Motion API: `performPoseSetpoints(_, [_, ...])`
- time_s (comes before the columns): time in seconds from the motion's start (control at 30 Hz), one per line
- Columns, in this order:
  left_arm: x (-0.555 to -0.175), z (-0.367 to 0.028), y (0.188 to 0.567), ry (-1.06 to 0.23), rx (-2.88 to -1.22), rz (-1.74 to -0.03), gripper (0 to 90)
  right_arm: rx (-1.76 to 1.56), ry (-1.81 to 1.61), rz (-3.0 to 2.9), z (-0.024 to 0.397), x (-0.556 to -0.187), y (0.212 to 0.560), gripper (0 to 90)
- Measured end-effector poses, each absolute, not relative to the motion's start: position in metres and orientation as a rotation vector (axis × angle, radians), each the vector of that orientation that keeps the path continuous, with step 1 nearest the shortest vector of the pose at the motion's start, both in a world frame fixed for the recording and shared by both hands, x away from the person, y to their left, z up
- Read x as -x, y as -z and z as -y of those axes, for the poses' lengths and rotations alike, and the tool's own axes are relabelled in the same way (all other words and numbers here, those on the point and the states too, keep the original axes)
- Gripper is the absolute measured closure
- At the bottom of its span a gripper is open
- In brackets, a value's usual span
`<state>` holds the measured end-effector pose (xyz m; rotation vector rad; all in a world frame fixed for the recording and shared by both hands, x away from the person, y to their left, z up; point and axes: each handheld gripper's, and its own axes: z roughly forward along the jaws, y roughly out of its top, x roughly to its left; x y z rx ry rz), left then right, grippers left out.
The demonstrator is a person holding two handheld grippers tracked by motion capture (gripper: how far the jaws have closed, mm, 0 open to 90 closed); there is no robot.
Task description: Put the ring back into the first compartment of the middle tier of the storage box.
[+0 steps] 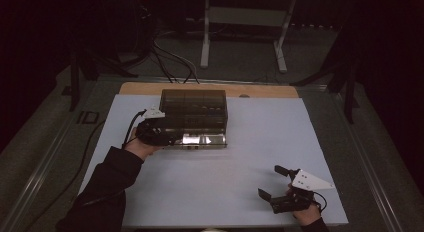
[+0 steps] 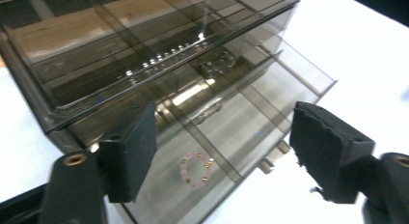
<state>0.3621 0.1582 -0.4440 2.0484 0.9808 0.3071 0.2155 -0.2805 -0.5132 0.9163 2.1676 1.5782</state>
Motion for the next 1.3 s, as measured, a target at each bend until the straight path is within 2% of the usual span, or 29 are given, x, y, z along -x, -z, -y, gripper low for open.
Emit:
performPoseSetpoints(0.07, [-0.36,-0.159,0.442,-0.282,-2.046,-0.951,17.7,-0.917,-1.579,-2.167,0.281,-0.216,0.513,0.0])
performPoseSetpoints(0.13, [-0.36,-0.161,0.44,-0.28,-2.042,-0.947,16.2,-0.918,-1.579,-2.167,0.281,-0.216,0.513,0.0])
performPoseSetpoints(0.17, [-0.36,-0.161,0.44,-0.273,-2.047,-0.948,9.0,-0.919,-1.579,-2.167,0.281,-0.216,0.513,0.0])
performPoseSetpoints(0.23, [-0.361,-0.161,0.44,-0.246,-2.047,-0.949,3.0,-0.918,-1.579,-2.166,0.281,-0.216,0.513,0.0])
performPoseSetpoints(0.6, [-0.357,-0.162,0.446,-0.289,-2.108,-0.893,1.1,-0.917,-1.577,-2.172,0.28,-0.216,0.514,0.0])
performPoseSetpoints(1.3, [-0.34,-0.188,0.441,-0.278,-2.092,-0.866,1.0,-0.918,-1.577,-2.171,0.28,-0.215,0.513,0.0])
